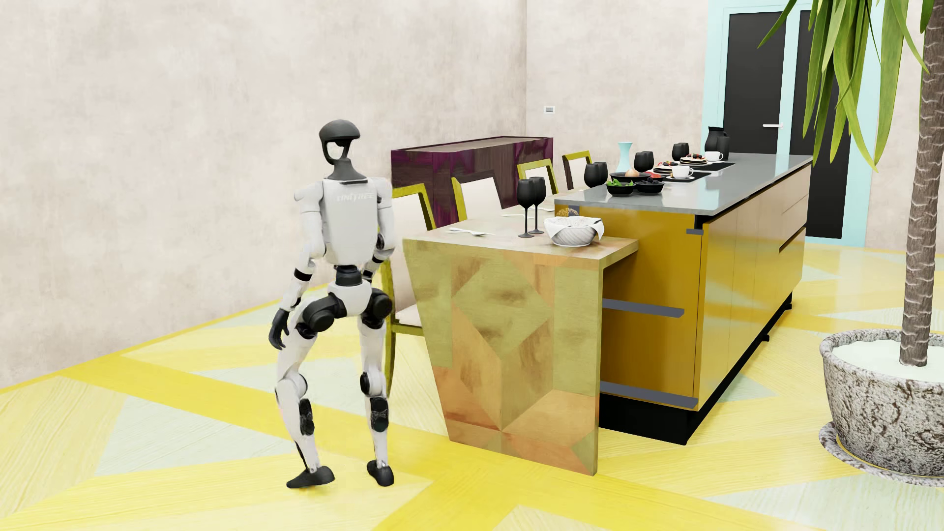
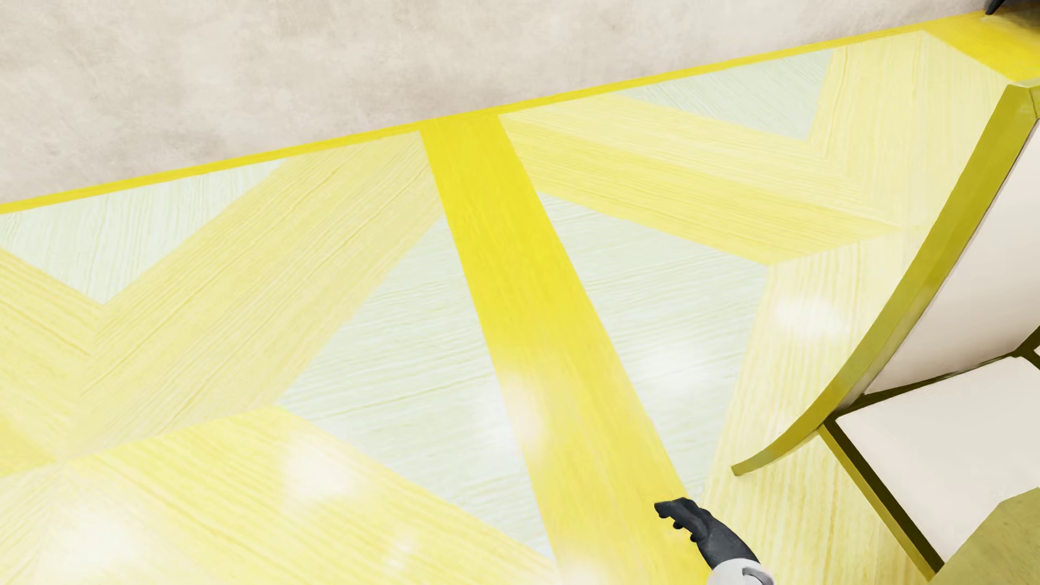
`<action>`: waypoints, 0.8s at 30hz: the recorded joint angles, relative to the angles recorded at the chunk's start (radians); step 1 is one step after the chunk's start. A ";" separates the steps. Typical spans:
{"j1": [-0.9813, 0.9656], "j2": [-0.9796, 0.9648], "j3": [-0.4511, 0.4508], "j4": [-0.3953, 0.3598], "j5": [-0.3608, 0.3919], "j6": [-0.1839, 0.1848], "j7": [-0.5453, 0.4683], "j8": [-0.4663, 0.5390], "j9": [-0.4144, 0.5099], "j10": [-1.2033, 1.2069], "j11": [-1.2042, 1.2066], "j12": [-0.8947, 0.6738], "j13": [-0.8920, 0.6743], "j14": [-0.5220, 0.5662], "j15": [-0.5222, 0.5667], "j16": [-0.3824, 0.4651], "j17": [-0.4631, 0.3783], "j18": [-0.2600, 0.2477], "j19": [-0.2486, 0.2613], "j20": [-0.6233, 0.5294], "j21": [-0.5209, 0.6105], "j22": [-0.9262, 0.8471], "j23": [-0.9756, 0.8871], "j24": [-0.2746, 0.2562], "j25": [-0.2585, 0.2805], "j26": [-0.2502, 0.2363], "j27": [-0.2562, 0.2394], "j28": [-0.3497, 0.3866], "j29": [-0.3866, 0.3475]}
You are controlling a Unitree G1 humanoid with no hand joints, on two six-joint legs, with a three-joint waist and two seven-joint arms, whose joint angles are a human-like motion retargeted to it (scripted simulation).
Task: Move towards the chair
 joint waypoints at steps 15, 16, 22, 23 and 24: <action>0.028 -0.091 -0.004 -0.033 -0.185 -0.061 -0.249 0.560 0.014 -0.319 0.295 -0.363 0.161 -0.016 0.159 0.056 0.100 -0.196 0.037 0.074 -0.325 -0.002 0.244 0.160 0.297 0.038 0.333 0.012 -0.268; 0.055 -0.125 -0.001 -0.029 -0.192 -0.066 -0.206 0.506 0.011 -0.363 0.302 -0.403 0.182 -0.006 0.132 0.081 0.077 -0.179 0.043 0.096 -0.278 -0.063 0.320 0.121 0.261 -0.005 0.353 0.048 -0.178; 0.132 -0.047 0.011 -0.048 -0.326 -0.133 -0.027 -0.230 -0.001 -0.441 0.064 -0.594 0.338 -0.014 0.220 0.311 0.017 -0.115 0.106 0.032 -0.063 -0.287 0.299 0.065 -0.018 -0.196 0.108 0.025 0.166; 0.152 -0.005 0.010 -0.055 -0.340 -0.146 0.005 -0.349 -0.003 -0.465 -0.001 -0.599 0.331 -0.011 0.216 0.311 0.034 -0.109 0.087 0.032 -0.084 -0.305 0.286 0.096 0.001 -0.174 0.103 0.023 0.155; 0.172 0.019 0.006 -0.063 -0.345 -0.156 0.036 -0.398 -0.005 -0.487 -0.054 -0.589 0.312 -0.006 0.227 0.289 0.033 -0.103 0.107 0.046 -0.074 -0.328 0.273 0.109 -0.008 -0.143 0.096 0.033 0.145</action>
